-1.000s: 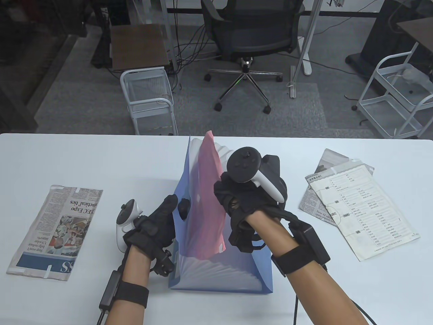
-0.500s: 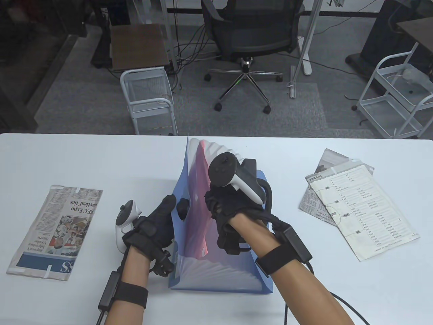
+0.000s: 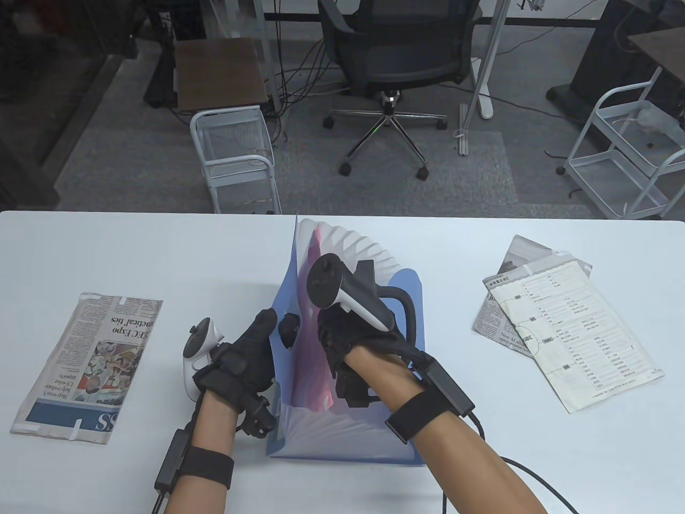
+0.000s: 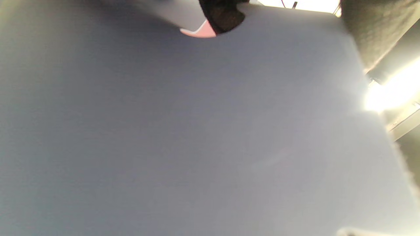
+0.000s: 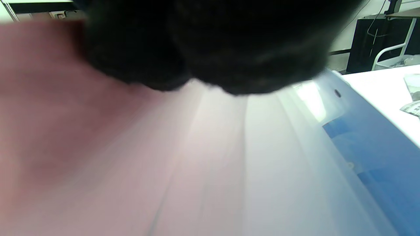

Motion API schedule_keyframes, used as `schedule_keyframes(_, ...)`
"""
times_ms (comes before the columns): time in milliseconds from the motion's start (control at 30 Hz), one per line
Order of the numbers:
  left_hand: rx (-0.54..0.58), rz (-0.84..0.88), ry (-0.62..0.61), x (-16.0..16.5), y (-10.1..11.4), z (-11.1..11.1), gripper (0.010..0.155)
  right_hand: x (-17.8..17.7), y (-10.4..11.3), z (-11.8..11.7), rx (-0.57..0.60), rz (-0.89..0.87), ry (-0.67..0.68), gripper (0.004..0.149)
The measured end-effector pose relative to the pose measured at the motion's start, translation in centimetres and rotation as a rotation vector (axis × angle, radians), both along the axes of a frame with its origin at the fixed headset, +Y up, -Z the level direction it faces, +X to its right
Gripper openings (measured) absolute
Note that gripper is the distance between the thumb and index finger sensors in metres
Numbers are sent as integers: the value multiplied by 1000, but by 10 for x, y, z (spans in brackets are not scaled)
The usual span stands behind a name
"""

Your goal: Sort materials into accordion folder compartments

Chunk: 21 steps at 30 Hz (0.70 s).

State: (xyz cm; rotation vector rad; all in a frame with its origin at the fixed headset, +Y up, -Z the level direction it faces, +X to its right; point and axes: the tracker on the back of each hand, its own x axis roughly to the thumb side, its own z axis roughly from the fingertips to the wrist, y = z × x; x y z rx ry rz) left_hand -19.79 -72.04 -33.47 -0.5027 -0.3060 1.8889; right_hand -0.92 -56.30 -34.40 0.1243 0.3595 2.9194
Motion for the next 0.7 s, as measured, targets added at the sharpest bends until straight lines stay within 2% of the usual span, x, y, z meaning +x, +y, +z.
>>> schedule_keyframes(200, 2, 0, 1, 0, 0, 0, 80, -2, -2, -2, -8, -68, -35, 43)
schedule_keyframes(400, 3, 10, 6, 1, 1, 1, 80, -5, -10, 0, 4, 6, -13, 43)
schedule_keyframes(700, 7, -8, 9, 5, 1, 1, 79, 0, -13, 0, -14, 8, -13, 44)
